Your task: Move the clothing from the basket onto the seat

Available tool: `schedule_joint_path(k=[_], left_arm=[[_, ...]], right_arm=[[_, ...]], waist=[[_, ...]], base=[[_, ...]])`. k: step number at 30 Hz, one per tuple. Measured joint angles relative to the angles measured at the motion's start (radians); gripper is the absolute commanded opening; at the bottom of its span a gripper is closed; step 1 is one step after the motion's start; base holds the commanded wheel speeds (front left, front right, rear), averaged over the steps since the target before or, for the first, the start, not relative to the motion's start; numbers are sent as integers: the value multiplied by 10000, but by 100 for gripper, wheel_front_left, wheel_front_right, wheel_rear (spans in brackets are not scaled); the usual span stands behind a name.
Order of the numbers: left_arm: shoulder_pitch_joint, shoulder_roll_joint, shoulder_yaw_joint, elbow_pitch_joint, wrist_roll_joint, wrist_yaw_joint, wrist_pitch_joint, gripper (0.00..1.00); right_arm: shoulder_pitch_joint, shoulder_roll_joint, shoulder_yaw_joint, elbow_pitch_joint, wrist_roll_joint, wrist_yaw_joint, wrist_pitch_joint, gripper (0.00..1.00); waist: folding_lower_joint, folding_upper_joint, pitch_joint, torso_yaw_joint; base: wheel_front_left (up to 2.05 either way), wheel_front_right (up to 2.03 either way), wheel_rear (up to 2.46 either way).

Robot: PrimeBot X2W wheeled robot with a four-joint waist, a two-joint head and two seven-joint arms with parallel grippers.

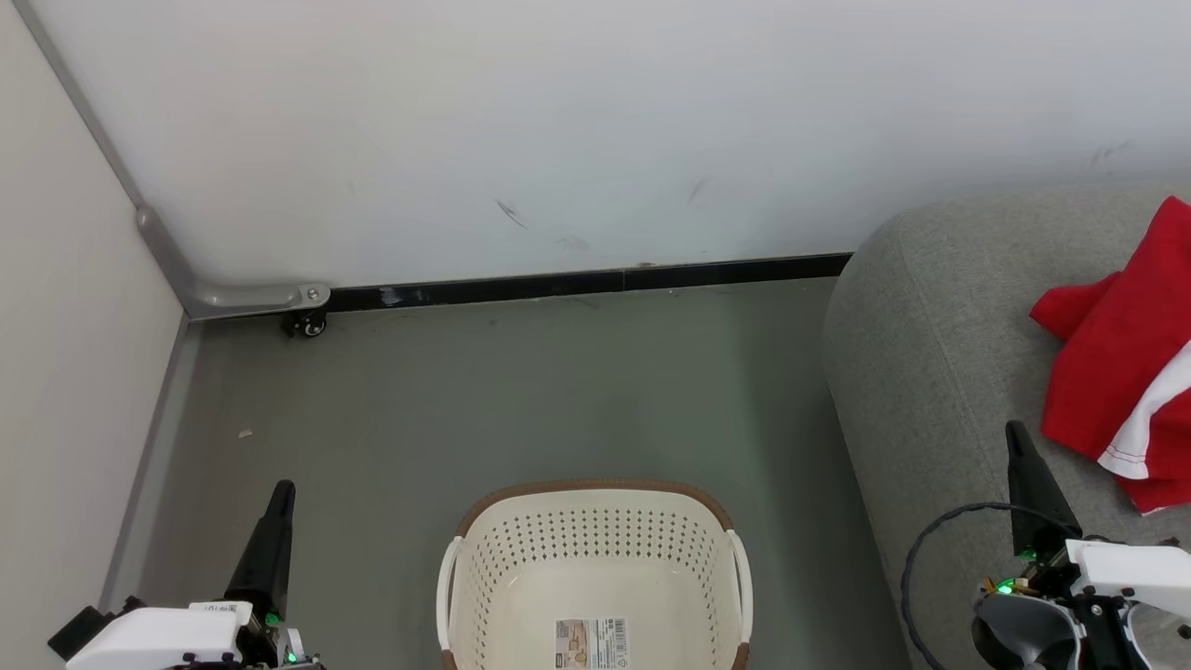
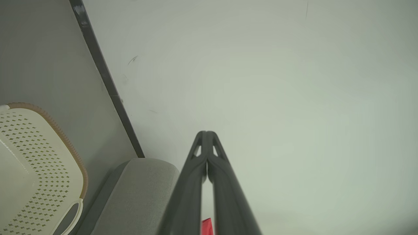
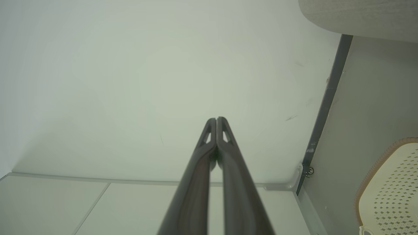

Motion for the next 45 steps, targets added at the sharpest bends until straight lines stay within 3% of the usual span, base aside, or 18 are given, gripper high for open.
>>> schedule_joint_path(k=[45], left_arm=[[-12, -4, 0, 59, 0, 0, 0, 0]], right_arm=[[0, 0, 0, 0, 2, 0, 0, 0]], waist=[[-2, 0, 1, 1]], base=[[0, 0, 0]])
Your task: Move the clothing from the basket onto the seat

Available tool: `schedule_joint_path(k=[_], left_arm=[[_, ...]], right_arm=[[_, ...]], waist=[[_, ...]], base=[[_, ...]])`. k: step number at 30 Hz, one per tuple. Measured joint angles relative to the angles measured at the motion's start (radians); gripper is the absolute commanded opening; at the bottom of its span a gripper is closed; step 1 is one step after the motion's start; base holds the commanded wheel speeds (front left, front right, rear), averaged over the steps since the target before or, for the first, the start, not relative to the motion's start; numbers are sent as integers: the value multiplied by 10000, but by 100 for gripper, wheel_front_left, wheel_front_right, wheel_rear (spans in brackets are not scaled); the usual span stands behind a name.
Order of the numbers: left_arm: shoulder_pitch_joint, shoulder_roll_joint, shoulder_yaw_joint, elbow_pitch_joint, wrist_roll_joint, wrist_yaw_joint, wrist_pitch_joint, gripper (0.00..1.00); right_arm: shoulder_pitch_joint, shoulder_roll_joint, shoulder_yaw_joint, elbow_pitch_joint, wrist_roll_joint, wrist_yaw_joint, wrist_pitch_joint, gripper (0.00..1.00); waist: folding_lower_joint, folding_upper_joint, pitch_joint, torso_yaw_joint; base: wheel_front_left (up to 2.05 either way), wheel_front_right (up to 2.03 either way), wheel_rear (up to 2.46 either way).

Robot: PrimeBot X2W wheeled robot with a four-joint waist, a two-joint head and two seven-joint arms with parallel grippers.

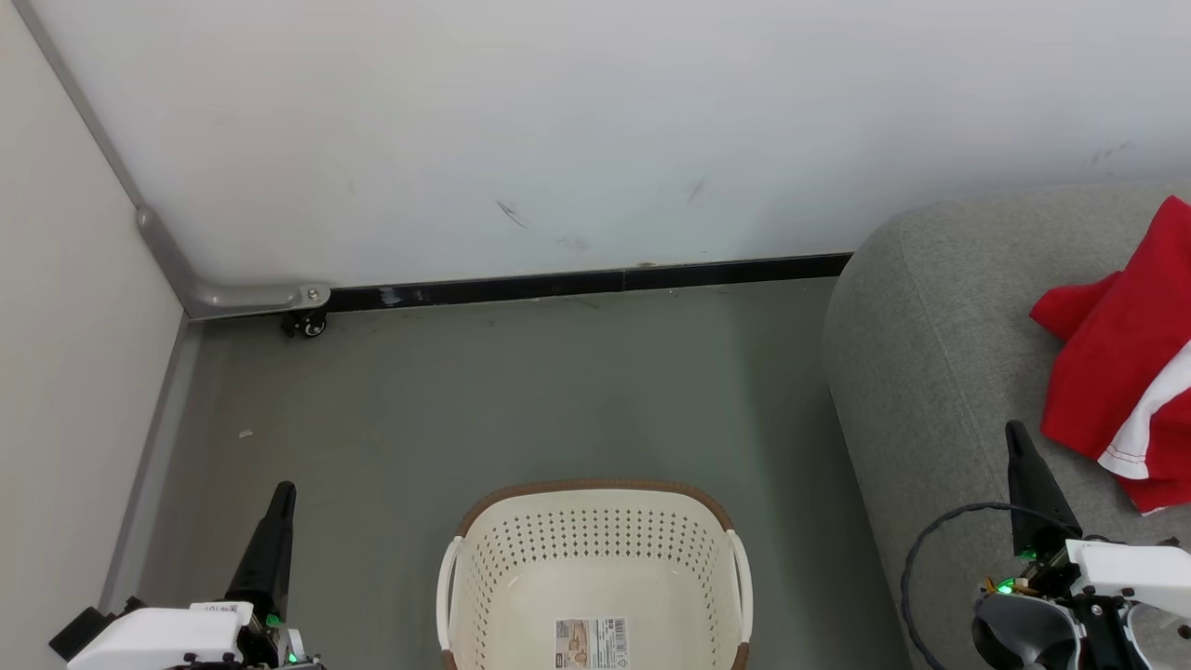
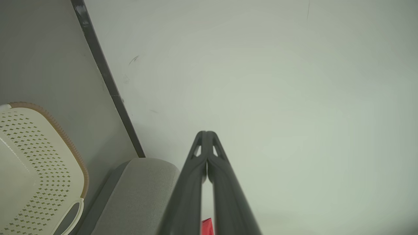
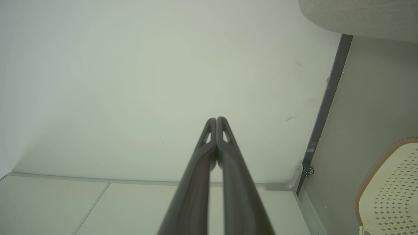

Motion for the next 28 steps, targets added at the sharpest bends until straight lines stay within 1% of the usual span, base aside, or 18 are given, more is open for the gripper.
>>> schedule_joint_path(k=[28], left_arm=[[-7, -2, 0, 10, -2, 0, 0, 0]], right_arm=[[0, 0, 0, 0, 0, 0, 0, 0]], waist=[[-1, 0, 0, 0]], base=[[0, 0, 0]])
